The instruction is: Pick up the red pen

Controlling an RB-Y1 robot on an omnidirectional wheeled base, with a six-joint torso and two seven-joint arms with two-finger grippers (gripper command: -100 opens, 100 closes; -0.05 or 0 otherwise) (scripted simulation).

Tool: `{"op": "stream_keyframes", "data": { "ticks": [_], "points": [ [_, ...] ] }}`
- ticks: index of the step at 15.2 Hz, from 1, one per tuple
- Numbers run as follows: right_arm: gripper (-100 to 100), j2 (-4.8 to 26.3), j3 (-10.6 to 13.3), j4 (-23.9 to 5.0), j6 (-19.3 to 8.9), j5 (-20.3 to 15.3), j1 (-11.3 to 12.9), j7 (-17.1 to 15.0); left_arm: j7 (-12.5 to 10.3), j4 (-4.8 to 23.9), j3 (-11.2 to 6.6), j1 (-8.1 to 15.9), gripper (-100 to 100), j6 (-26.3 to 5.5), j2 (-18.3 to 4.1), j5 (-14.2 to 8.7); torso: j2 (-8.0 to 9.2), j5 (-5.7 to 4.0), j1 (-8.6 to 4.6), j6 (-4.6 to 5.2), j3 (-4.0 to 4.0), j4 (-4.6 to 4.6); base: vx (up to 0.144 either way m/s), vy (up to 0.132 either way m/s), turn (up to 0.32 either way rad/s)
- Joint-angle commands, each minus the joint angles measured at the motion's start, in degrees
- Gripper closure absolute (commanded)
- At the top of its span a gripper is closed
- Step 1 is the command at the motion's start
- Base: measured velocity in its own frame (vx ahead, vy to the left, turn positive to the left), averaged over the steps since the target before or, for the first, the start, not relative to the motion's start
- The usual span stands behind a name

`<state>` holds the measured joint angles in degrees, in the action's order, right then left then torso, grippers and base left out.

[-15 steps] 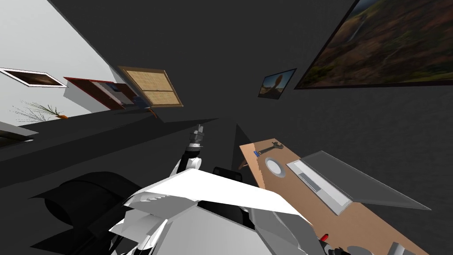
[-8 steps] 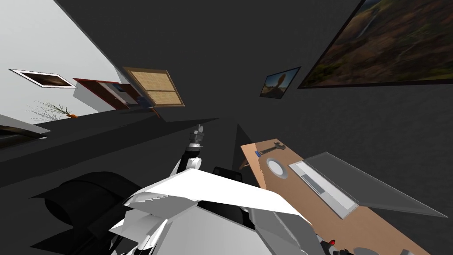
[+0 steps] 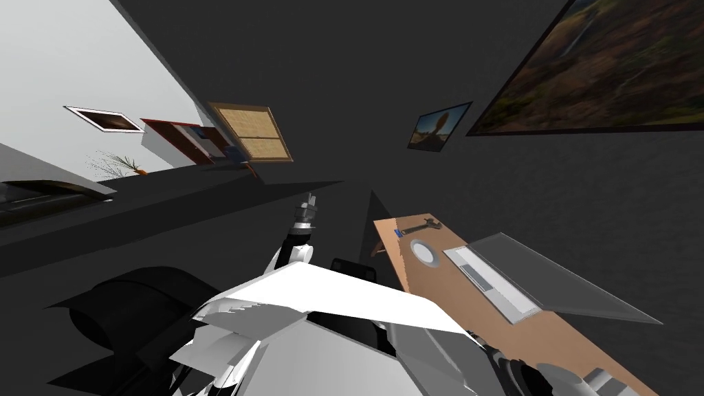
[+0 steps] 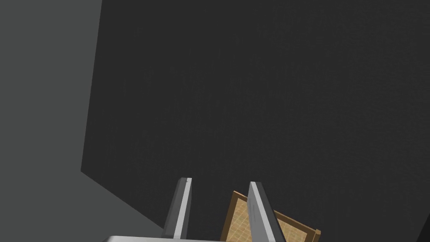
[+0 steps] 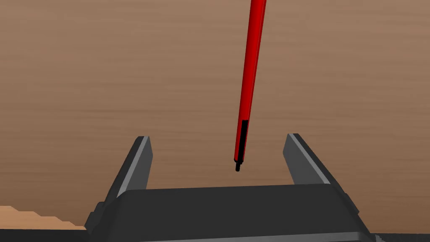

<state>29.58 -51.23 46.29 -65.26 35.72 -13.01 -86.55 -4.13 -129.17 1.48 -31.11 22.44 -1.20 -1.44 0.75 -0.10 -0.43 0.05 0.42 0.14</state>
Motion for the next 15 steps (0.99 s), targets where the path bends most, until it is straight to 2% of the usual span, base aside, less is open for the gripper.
{"op": "stream_keyframes", "data": {
  "ticks": [1, 7, 8, 9, 11, 14, 15],
  "points": [
    [-100, -0.1, -0.8, -0.2, 0.1, 1.3, 1.3, -0.2, 0.0, 0.0, 0.00, 0.0, 0, 0.0, 0.0, 0.0, 0.00, 0.00, 0.00, 0.00, 0.00, 0.00, -0.168, -0.091, 0.081],
    [-100, -0.8, -2.6, -0.1, 0.4, 4.6, 4.3, -0.5, 0.0, 0.0, 0.00, 0.0, 0, 0.0, 0.0, 0.0, 0.01, 0.01, 0.07, 0.03, 0.01, 0.00, -0.176, -0.073, 0.076],
    [-100, -0.5, -2.3, -0.9, 0.8, 3.9, 3.7, 0.1, 0.0, 0.0, 0.00, 0.0, 0, 0.0, 0.0, 0.0, 0.00, 0.00, 0.04, 0.01, 0.00, 0.00, -0.104, -0.053, 0.039],
    [-100, -1.1, -2.5, -2.3, 2.6, 3.6, 4.0, -0.3, 0.0, 0.0, 0.00, 0.0, 0, 0.0, 0.0, 0.0, -0.13, 0.01, 0.09, 0.03, -0.07, -0.02, -0.045, -0.030, 0.130],
    [-100, -1.2, -2.5, -2.7, 3.1, 3.5, 4.0, -0.4, 0.0, 0.0, 0.00, 0.0, 0, 0.0, 0.0, 0.0, -0.45, 0.03, 0.20, -0.01, -0.25, -0.09, -0.017, -0.023, 0.134],
    [-100, -1.9, -2.7, -4.7, 5.5, 2.8, 4.3, -0.8, 0.0, 0.0, 0.00, 0.0, 0, 0.0, 0.0, 0.0, -0.68, 0.04, 0.26, 0.00, -0.39, -0.15, -0.003, -0.018, 0.110],
    [-100, -1.7, -2.6, -3.7, 4.3, 3.1, 4.1, -0.6, 0.0, 0.0, 0.00, 0.0, 0, 0.0, 0.0, 0.0, -0.69, 0.04, 0.25, -0.01, -0.40, -0.15, -0.005, -0.015, 0.050]
  ]
}}
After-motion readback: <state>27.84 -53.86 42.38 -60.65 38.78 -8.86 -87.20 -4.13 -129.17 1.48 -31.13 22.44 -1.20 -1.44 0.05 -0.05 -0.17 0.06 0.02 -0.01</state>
